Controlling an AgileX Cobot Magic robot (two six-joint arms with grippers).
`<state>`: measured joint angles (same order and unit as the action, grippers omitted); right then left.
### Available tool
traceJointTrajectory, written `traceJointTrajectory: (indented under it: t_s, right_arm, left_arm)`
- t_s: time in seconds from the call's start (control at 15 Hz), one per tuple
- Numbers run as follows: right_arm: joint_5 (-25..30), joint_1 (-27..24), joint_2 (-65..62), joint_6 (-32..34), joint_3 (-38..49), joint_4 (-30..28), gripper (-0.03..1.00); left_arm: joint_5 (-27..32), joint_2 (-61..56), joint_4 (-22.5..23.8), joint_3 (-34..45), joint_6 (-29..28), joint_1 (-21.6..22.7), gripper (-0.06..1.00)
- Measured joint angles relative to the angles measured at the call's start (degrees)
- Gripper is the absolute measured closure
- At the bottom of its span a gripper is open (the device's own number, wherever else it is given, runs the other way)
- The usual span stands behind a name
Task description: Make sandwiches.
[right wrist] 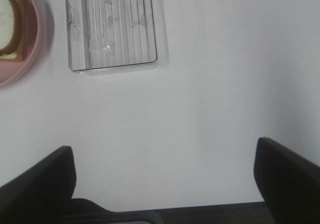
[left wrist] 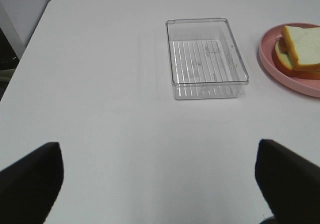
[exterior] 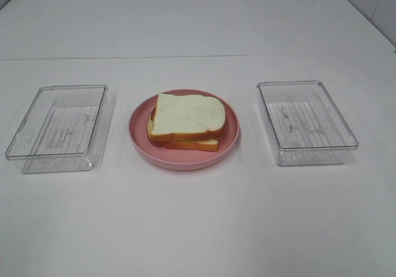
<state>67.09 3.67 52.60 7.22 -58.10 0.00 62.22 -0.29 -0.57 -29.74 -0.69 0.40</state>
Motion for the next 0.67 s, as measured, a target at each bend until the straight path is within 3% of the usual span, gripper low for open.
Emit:
traceJointTrajectory:
  t_s: [0.27,0.67]
  right_arm:
    - [0.52,0.0,-29.45,0.23,12.61,0.0,0.04]
    - [0.34,0.0,-52.65,-0.74,25.73,0.0,0.04]
  left_arm:
    - [0.0,0.0,0.0,0.0,0.0,0.0,-0.01]
    - [0.0,0.0,0.0,0.0,0.0,0.0,-0.01]
